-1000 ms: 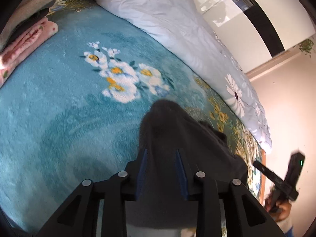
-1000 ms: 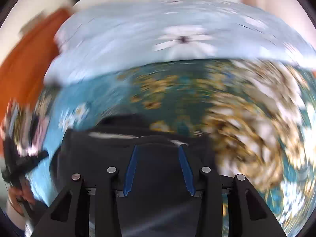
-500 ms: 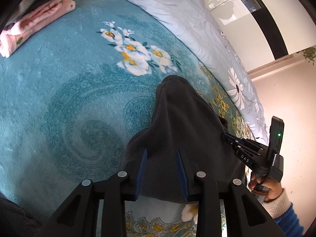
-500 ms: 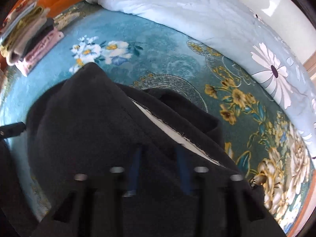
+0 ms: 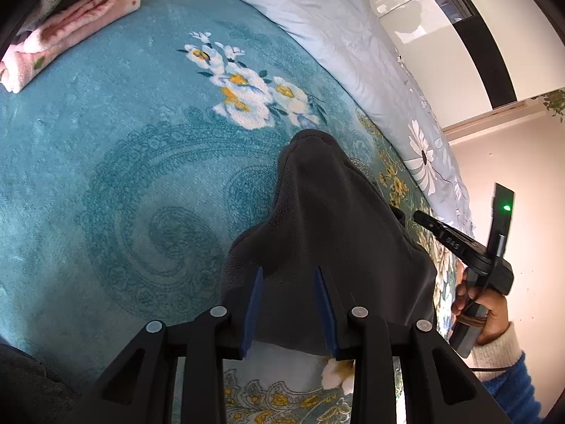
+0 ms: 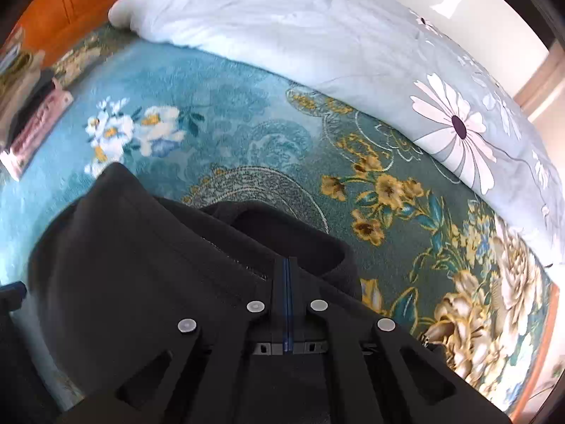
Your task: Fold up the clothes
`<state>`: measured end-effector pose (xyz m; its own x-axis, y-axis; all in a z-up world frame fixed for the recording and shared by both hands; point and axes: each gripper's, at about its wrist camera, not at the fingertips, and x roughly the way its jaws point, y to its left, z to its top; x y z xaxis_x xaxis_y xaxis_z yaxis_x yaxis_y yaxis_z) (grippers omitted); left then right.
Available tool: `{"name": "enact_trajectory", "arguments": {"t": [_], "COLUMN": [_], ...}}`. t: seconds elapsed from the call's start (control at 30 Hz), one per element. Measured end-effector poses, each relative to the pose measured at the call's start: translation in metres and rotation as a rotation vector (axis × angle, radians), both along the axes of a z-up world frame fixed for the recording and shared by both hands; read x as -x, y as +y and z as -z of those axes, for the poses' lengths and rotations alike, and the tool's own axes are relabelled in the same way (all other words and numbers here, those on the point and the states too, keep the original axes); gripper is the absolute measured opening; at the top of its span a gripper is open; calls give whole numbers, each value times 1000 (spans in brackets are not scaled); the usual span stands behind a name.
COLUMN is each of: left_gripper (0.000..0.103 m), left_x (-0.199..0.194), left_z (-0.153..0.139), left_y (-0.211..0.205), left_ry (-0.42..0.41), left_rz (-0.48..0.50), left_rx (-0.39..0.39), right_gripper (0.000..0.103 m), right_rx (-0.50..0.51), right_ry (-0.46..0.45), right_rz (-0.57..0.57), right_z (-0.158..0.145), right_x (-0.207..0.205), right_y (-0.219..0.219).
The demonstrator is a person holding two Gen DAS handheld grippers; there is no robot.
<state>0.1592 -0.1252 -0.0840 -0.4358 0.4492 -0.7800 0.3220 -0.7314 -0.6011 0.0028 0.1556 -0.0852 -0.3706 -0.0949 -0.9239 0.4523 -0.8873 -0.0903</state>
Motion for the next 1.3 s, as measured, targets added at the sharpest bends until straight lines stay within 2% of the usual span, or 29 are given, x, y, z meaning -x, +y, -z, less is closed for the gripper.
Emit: {"name": "enact_trajectory", "arguments": {"t": [0.07, 0.13, 0.2, 0.23, 0.27, 0.3, 0.33, 0.4, 0.57, 0.6, 0.67, 0.77, 0.8, 0.83, 0.87, 1.0, 1.03, 1.1, 1.17, 1.2, 1.23, 1.27, 1.3], "left_gripper": [43, 46, 51, 55, 59, 60, 62, 64, 71, 72, 74, 76, 76, 76, 76, 79, 80, 80, 80, 77, 65, 55, 50], "left_x": [-2, -4, -10, -14, -18, -21, -25, -29, -29, -29, -22, -12, -9, -6, -3, 8, 10, 15, 22, 26, 29, 32, 36], "left_z": [3, 8, 15, 19, 24, 29, 35, 46, 66, 70, 75, 79, 79, 78, 77, 73, 73, 73, 69, 65, 61, 57, 53], "left_y": [-4, -9, -17, -21, -23, -26, -25, -16, 20, 28, 38, 49, 51, 52, 54, 62, 63, 63, 65, 66, 67, 67, 67], "left_ry": [-16, -33, -51, -61, -71, -81, -95, -132, -208, -222, -227, -204, -190, -177, -163, -114, -107, -108, -112, -109, -112, -115, -117], "left_rz": [-24, -58, -110, -140, -170, -198, -216, -223, -173, -163, -151, -146, -154, -163, -169, -205, -216, -253, -254, -247, -246, -245, -244], "left_rx": [-20, -52, -106, -139, -190, -241, -294, -357, -401, -404, -352, -286, -276, -265, -255, -227, -224, -237, -214, -192, -184, -175, -167], "right_gripper": [0, 0, 8, 27, 54, 63, 67, 67, 68, 68, 68, 70, 73, 81, 83, 83, 85, 86, 86, 85, 80, 67, 59], "right_rx": [49, 140, 227, 271, 325, 396, 448, 548, 709, 765, 885, 998, 1031, 1050, 1068, 1075, 1082, 1082, 1076, 1081, 1086, 1087, 1074], "right_ry": [24, 54, 67, 63, 49, 24, 0, -65, -170, -191, -236, -236, -226, -226, -226, -180, -160, -130, -129, -138, -149, -153, -155], "right_rz": [25, 76, 166, 224, 292, 374, 433, 576, 872, 904, 962, 974, 958, 938, 919, 959, 981, 1006, 1026, 1047, 1069, 1082, 1079], "right_z": [-16, -37, -51, -55, -55, -51, -47, -29, 17, 27, 48, 63, 66, 69, 72, 84, 84, 82, 78, 77, 75, 72, 67], "right_x": [-6, -15, -29, -37, -47, -61, -73, -108, -197, -207, -226, -223, -217, -210, -203, -184, -183, -176, -170, -168, -167, -167, -165], "right_y": [12, 37, 72, 92, 115, 142, 162, 205, 269, 272, 276, 264, 258, 251, 244, 231, 230, 226, 223, 222, 222, 222, 220]}}
